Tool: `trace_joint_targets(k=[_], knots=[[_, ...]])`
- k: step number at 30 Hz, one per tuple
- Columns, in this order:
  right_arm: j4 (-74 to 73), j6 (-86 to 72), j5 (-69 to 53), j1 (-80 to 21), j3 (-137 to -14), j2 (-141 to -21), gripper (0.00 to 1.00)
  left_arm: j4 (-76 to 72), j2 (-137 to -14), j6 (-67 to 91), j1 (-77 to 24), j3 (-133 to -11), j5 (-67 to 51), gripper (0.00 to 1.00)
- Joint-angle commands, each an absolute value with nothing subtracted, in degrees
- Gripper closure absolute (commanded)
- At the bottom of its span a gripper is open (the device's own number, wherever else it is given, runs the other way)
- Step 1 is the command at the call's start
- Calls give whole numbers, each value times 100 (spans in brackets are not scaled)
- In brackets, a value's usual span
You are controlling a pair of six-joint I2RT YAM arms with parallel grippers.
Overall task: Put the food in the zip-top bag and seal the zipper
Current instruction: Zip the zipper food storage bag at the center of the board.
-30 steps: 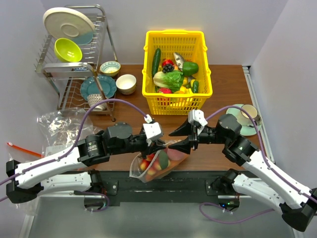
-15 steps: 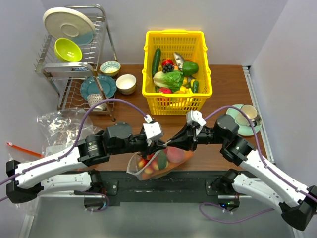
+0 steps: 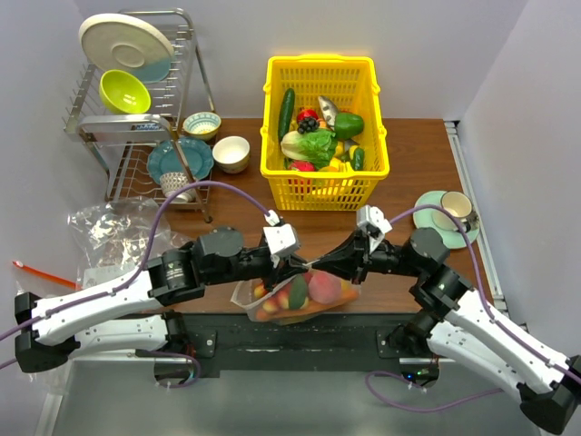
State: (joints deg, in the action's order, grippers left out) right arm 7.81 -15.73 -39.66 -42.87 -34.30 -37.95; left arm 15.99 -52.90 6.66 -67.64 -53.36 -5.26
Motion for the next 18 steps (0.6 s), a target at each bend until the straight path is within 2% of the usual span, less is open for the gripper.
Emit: trace_joint_targets(k=[1,8,18], knots=[[1985,-2723,-2771,-4289,-2910,-3139,100,1170,-5247,896,-6759,-4941,-273,100],[1514,-2971,-1188,-4280,-2329,-2093,100,1107,-5370,1002,-6759,-4737,-123,100],[36,-2321,710,-4289,-2636,-1336,100,1625,-5326,976,-6759,-5000,-18,100]])
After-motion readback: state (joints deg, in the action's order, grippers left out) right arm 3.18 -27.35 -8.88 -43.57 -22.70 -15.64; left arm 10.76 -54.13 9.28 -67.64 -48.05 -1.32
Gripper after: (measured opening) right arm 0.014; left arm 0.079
